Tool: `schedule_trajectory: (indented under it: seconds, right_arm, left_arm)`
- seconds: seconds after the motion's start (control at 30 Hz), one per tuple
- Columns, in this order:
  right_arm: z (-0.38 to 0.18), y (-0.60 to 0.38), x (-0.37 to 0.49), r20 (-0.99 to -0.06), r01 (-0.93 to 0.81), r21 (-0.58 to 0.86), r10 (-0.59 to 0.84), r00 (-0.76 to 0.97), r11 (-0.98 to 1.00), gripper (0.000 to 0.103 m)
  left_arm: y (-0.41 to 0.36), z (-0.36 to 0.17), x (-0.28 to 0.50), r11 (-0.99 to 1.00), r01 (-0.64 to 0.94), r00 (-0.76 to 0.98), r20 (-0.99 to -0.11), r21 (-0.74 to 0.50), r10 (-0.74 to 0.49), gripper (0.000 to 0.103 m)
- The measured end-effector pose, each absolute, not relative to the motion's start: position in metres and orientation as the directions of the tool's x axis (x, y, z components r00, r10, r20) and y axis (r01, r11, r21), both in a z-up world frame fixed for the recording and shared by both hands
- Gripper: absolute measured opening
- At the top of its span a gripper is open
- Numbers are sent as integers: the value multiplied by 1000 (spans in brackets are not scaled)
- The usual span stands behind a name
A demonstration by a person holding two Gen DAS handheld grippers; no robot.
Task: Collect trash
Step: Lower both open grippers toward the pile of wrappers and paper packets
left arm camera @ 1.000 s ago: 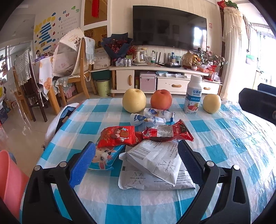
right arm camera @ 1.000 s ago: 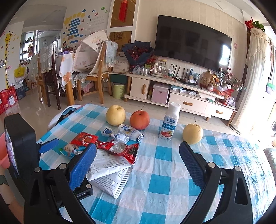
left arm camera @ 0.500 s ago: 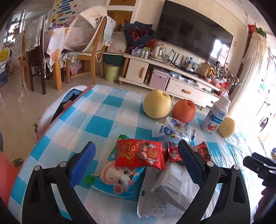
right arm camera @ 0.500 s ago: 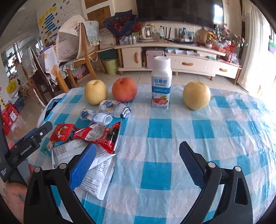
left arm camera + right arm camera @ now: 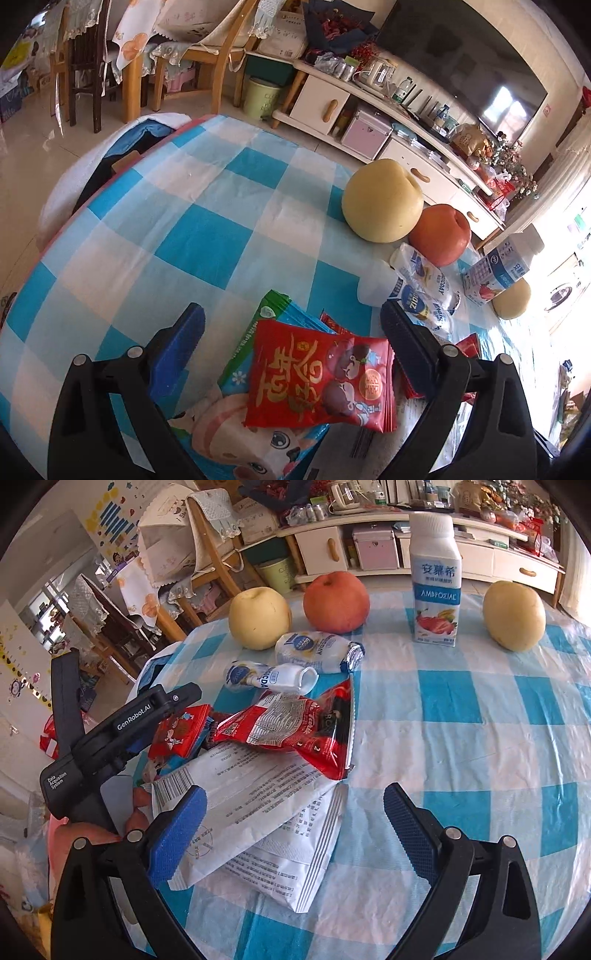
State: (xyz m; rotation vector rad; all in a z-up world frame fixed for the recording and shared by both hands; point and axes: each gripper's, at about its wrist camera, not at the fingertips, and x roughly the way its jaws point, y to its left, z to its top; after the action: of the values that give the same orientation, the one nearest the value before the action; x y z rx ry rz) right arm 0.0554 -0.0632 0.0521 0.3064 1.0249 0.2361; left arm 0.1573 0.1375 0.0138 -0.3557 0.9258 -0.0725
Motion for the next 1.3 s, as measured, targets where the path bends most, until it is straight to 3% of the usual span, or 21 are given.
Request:
schedule_trajectory:
  seconds: [0.17,0.4,0.9,1.17,1.23,1.3]
  right_arm:
    - [46,-59,60,-806,-44,380,353,476,924,96]
    - [48,-55,56,-839,-86,295,301,452,951,95]
    - [49,-121,31,-907,-38,91,98,409,995,95]
    - [56,-116,19,-915,-86,120,144,377,989,95]
    - [57,-114,17,-912,-87,164,185,366,983,95]
    - [58,-109,16,-908,-98,198,220,357,975,95]
  left_arm:
    - [129,6,161,957,-55,559,-803,-286,-208,96]
    - [95,6,138,974,75,536,-815,-212,-219,96]
    - [32,10,88,841,312,378,-754,-443,-538,96]
    - [43,14,89,861,248,442,-739,-445,-509,94]
    - [44,14,90,866,249,448,-741,-435,-501,89]
    - [45,14,91,889,245,458,-762,-388,-458,74]
